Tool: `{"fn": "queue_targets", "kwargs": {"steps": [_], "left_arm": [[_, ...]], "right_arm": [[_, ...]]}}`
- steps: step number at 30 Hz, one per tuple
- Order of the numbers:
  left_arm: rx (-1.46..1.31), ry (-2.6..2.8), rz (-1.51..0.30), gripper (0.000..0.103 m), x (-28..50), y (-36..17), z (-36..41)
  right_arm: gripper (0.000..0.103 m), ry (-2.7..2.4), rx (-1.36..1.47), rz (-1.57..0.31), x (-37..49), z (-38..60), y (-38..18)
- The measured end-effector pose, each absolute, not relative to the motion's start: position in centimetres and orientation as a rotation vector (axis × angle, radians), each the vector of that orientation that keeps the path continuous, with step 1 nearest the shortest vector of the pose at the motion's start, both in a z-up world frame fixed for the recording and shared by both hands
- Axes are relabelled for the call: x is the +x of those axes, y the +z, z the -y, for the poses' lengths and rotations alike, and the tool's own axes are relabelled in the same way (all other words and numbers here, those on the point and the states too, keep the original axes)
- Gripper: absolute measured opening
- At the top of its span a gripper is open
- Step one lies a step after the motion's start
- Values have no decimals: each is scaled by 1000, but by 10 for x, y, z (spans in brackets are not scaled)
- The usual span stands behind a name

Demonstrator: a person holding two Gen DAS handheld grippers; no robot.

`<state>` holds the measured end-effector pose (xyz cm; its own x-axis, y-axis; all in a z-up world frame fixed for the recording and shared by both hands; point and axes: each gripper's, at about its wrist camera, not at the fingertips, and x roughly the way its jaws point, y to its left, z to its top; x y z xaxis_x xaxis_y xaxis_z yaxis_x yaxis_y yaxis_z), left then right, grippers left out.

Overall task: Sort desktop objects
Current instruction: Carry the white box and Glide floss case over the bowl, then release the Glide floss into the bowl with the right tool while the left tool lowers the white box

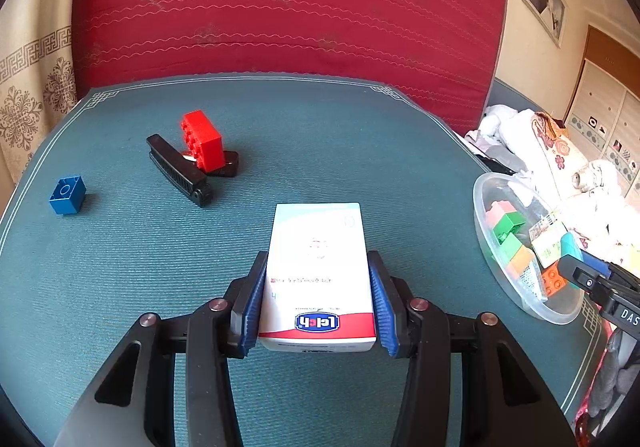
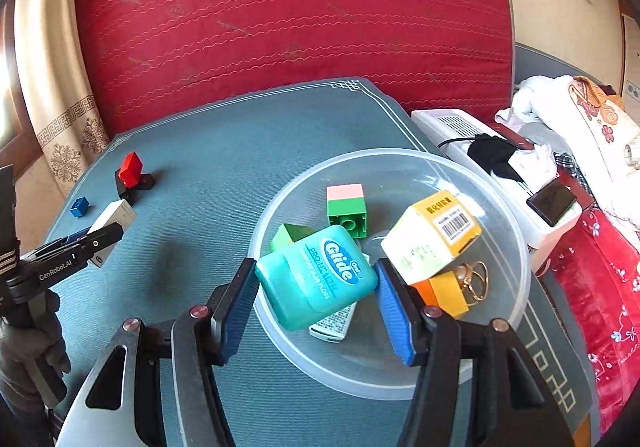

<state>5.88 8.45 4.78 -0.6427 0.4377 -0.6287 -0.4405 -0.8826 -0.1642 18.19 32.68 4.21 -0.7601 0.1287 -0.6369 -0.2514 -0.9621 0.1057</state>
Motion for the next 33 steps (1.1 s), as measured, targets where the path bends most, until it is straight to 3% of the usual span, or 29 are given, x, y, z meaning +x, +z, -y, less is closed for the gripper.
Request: {"fn": "queue_targets", "kwargs": {"steps": [33], "left_arm": [[-864, 2306, -188, 50, 104, 77, -192]], "right_arm": [[63, 2681, -1000, -339, 181, -407, 25]]}}
